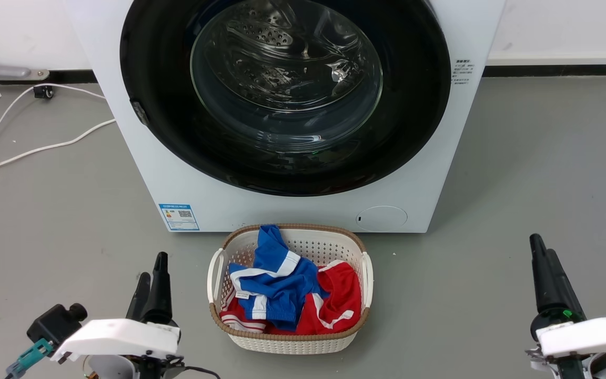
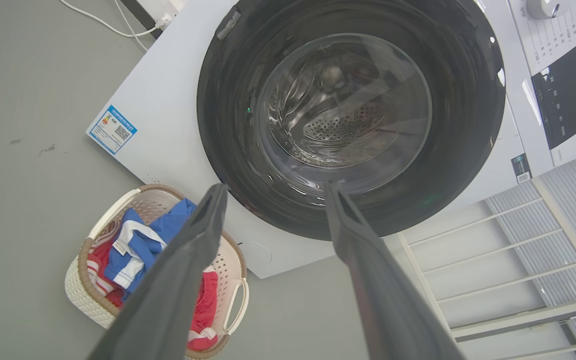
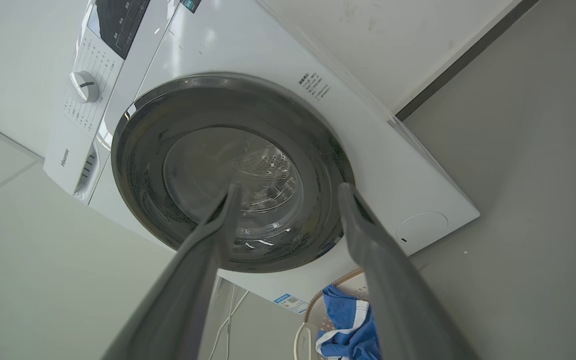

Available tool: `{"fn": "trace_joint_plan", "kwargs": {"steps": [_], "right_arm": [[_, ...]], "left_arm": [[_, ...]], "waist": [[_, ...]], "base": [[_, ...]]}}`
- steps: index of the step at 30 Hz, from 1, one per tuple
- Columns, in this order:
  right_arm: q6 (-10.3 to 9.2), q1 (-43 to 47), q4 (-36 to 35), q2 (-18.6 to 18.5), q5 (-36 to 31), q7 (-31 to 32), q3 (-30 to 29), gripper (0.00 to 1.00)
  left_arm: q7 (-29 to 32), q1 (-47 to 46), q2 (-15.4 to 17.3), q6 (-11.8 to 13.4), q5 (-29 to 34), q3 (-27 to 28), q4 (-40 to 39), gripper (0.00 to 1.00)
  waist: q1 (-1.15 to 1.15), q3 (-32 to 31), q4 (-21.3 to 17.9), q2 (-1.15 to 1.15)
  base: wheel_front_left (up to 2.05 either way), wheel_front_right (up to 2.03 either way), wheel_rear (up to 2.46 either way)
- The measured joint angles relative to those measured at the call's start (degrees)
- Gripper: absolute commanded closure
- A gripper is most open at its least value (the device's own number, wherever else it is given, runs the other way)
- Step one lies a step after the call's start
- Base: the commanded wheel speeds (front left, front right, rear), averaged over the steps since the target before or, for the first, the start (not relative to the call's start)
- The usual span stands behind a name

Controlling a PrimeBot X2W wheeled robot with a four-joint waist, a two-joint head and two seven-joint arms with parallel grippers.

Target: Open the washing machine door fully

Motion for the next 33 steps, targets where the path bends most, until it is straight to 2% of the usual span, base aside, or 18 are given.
{"fn": "trace_joint_plan", "kwargs": {"steps": [14, 33], "right_arm": [[0.00, 2.54, -1.76, 0.00, -16.78, -2.80, 1.72, 0.00], [0.01, 5.02, -5.65, -0.01, -30.75, -6.02, 1.74, 0.00]], "left_arm": [[-2.65, 0.57, 2.57, 4.99, 13.95, -5.47, -1.19, 0.00], [-5.93, 1.33, 5.57, 9.15, 25.92, -11.44, -4.26, 0.00]], "waist": [[0.00, -0.02, 0.05, 0.00], [0.00, -0.09, 0.38, 0.00]], "base": [[0.00, 0.00, 0.00], [0.00, 0.00, 0.00]]}}
